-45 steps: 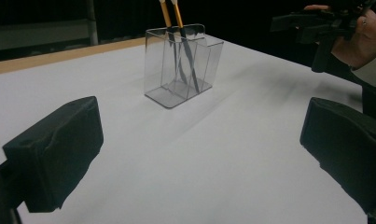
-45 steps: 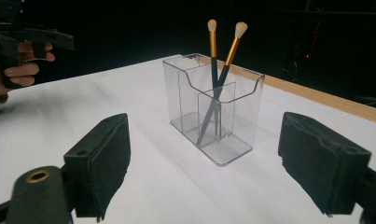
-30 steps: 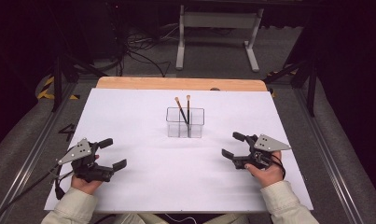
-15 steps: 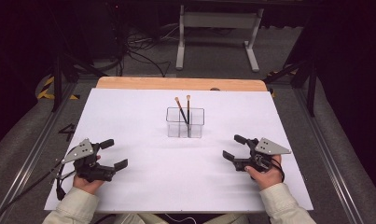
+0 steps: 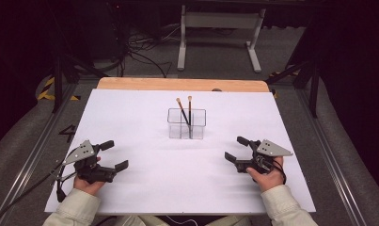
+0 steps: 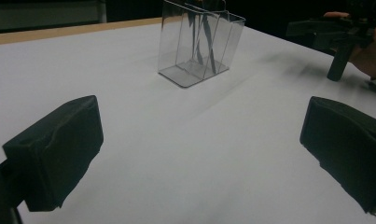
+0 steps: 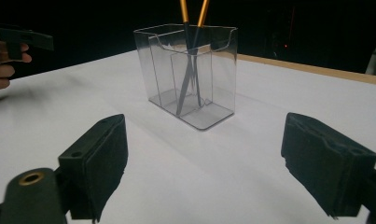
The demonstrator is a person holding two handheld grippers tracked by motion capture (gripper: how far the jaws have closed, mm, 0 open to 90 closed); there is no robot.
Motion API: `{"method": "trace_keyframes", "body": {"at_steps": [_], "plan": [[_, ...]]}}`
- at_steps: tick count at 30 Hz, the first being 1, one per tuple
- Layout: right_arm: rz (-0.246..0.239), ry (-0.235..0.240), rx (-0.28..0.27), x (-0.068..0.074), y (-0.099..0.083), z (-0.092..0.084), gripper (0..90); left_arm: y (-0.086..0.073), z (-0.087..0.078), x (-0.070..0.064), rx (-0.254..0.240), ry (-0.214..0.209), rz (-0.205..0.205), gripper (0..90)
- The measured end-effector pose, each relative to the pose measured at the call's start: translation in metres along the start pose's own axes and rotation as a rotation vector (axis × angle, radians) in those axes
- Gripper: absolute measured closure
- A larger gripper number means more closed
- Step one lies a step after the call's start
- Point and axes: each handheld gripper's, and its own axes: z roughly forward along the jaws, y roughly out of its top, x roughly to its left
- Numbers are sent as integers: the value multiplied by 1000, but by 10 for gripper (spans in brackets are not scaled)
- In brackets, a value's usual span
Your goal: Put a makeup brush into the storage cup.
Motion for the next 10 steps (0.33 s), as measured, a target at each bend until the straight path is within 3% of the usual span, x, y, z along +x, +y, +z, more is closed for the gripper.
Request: {"method": "trace_keyframes", "body": {"at_steps": [10], "plan": [[-1,1,1,0,0,0,162,-1,1,1,1,5,0,0]]}}
